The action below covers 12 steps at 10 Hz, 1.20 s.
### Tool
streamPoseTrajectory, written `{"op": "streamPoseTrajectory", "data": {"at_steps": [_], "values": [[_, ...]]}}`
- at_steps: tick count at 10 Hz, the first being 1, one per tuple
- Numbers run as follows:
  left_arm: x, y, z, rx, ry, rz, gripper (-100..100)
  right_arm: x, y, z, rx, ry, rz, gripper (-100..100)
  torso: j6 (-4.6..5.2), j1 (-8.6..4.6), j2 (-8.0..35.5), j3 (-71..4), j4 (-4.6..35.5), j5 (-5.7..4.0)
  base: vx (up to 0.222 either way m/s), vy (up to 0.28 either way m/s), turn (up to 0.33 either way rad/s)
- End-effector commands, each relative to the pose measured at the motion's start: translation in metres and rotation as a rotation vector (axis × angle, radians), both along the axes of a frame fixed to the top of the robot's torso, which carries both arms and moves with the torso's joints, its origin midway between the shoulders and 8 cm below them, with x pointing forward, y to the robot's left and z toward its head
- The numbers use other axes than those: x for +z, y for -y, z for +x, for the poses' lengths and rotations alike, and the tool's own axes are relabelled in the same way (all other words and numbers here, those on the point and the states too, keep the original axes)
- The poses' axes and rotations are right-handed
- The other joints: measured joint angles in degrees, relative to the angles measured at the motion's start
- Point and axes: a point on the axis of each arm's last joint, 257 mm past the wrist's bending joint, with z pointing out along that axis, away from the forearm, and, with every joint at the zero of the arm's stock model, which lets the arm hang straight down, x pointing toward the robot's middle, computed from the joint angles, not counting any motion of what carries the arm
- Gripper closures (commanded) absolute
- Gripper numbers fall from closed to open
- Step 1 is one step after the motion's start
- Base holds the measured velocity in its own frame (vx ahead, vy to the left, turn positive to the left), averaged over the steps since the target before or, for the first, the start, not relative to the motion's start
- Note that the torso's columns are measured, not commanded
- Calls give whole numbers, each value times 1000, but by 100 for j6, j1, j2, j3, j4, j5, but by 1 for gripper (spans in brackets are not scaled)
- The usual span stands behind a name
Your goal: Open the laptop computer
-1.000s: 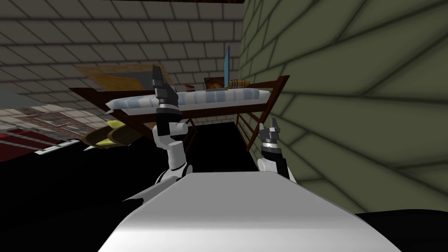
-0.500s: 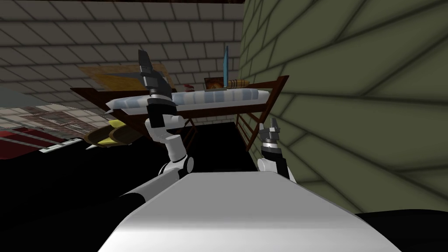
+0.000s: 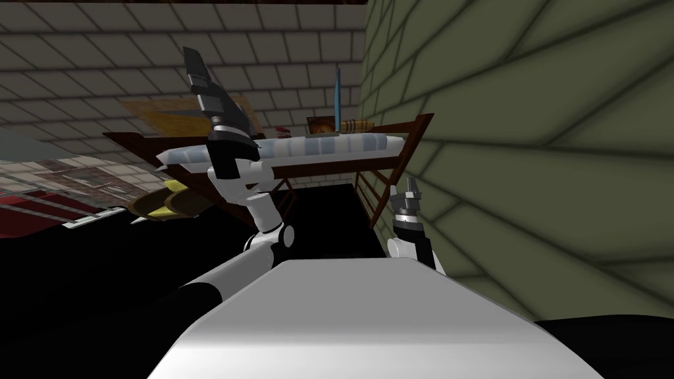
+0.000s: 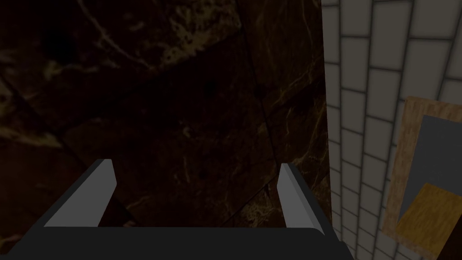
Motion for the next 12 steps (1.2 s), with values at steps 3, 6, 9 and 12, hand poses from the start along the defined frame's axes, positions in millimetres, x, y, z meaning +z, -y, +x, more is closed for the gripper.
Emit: {"op": "streamPoseTrajectory", "data": {"at_steps": [3, 6, 9, 12], "values": [[35, -18, -1, 11, 1, -74, -100, 0, 0, 0, 0, 0, 0, 0, -1, 4, 5, 3, 2, 1, 19, -47, 11], [53, -31, 0, 15, -4, -126, -100, 0, 0, 0, 0, 0, 0, 0, -1, 3, 1, 1, 1, 1, 23, -51, 10], [64, -44, 4, 18, -26, -182, -100, 0, 0, 0, 0, 0, 0, 0, 0, 3, -1, 0, 0, 1, 31, -54, 8], [82, -54, 3, 6, -33, -239, -100, 0, 0, 0, 0, 0, 0, 0, 0, 3, 2, 2, 1, 1, 34, -57, 5]]}}
